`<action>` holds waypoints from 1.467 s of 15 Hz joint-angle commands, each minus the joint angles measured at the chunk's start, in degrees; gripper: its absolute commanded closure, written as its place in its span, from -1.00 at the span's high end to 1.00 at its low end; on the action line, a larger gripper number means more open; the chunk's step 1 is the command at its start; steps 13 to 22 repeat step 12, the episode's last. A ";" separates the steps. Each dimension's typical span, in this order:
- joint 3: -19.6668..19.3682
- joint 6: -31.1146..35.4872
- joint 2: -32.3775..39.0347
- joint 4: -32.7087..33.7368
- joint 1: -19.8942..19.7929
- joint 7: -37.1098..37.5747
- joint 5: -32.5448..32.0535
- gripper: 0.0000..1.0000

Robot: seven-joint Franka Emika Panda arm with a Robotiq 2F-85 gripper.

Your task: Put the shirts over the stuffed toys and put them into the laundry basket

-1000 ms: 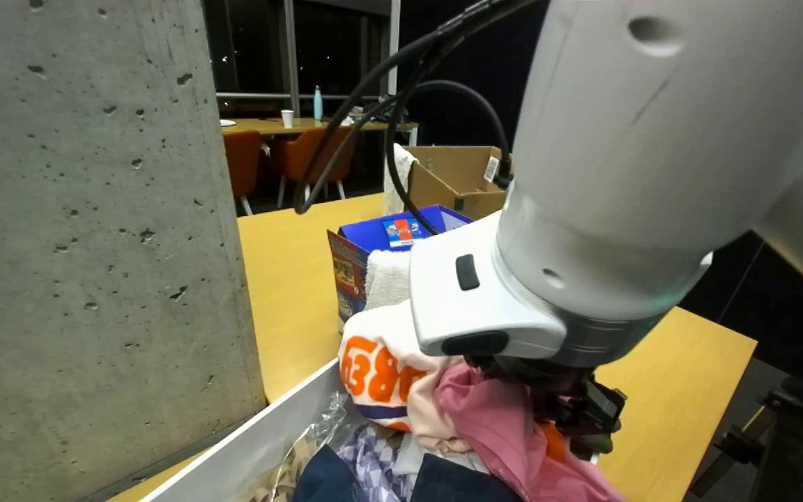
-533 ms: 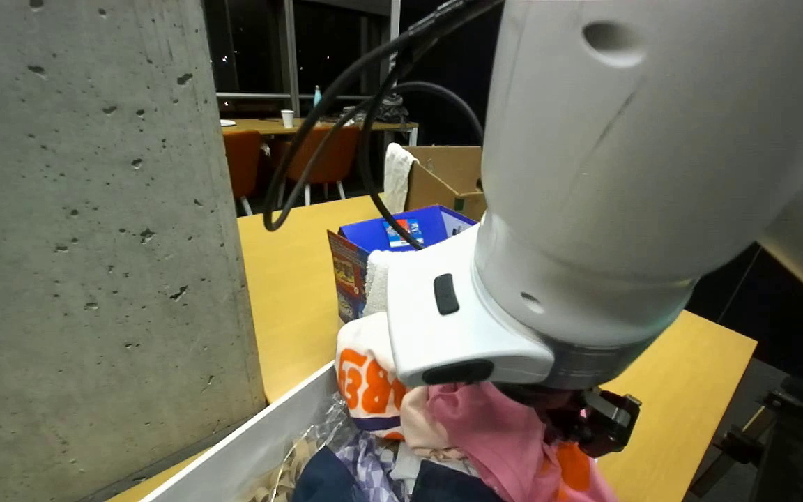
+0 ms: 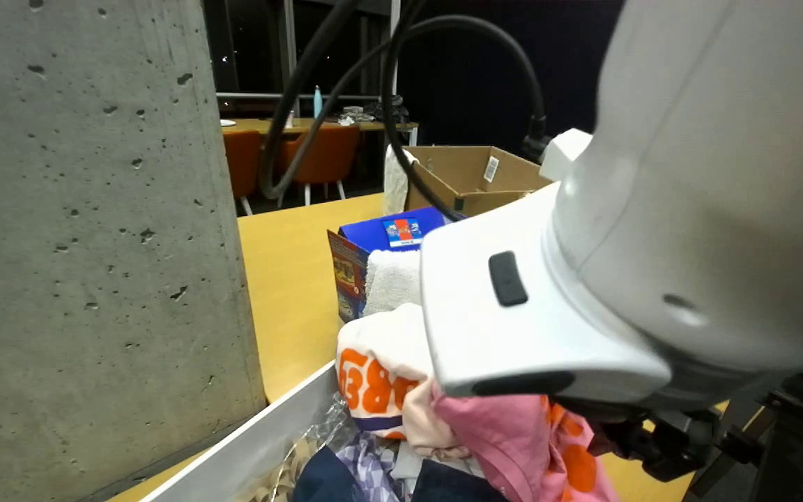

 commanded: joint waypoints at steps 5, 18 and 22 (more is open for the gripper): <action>0.52 2.81 -16.87 -12.76 -2.74 6.66 -1.53 1.00; -0.22 5.82 -28.29 -22.50 -3.55 9.83 -0.89 1.00; -0.22 5.82 -28.29 -22.50 -3.55 9.83 -0.89 1.00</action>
